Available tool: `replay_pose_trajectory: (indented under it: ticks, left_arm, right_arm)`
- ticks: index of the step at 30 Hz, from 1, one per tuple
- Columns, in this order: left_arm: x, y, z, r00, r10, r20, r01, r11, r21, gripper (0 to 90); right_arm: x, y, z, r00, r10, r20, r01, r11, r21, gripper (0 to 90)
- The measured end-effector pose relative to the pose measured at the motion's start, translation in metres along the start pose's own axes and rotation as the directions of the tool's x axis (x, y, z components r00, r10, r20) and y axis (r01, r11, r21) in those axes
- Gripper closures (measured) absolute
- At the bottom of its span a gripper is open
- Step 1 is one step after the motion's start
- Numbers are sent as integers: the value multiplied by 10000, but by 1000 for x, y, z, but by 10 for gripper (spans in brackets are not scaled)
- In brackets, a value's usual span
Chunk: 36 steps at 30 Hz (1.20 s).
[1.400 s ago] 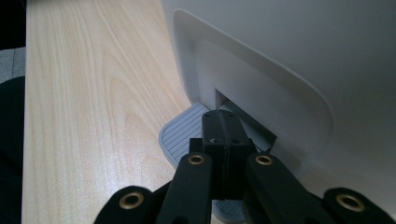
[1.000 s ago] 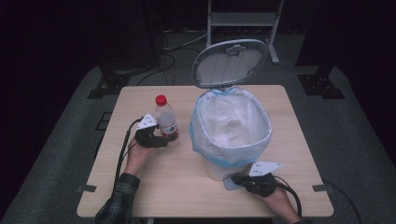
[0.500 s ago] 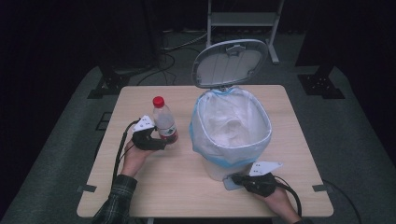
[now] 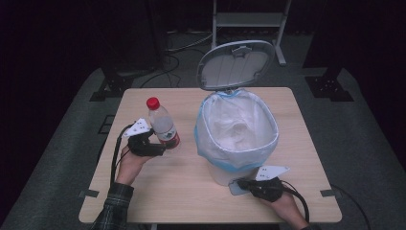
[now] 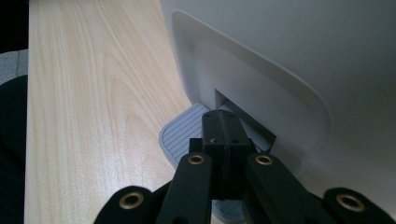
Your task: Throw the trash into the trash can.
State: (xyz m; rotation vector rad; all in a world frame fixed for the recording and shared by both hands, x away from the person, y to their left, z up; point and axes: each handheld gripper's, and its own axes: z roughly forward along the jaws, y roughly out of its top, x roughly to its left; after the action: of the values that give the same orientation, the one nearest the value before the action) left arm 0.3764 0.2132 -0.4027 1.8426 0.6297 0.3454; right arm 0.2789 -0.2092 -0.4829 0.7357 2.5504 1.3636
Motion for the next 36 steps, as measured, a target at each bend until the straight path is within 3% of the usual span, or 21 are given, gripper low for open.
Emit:
replay_pose_trajectory:
  ticks: [18, 36]
  left_arm:
    - [-24, 33, -12, 9963, 10, 858, 47, 9978, -660, 276]
    - [-38, 61, -26, 9885, 132, 1508, 95, 9888, -1486, 277]
  right_arm:
    - [0, 0, 0, 10000, 16, -9, -16, 10000, -4, 900]
    - [0, 0, 0, 10000, 61, -22, -61, 10000, 6, 900]
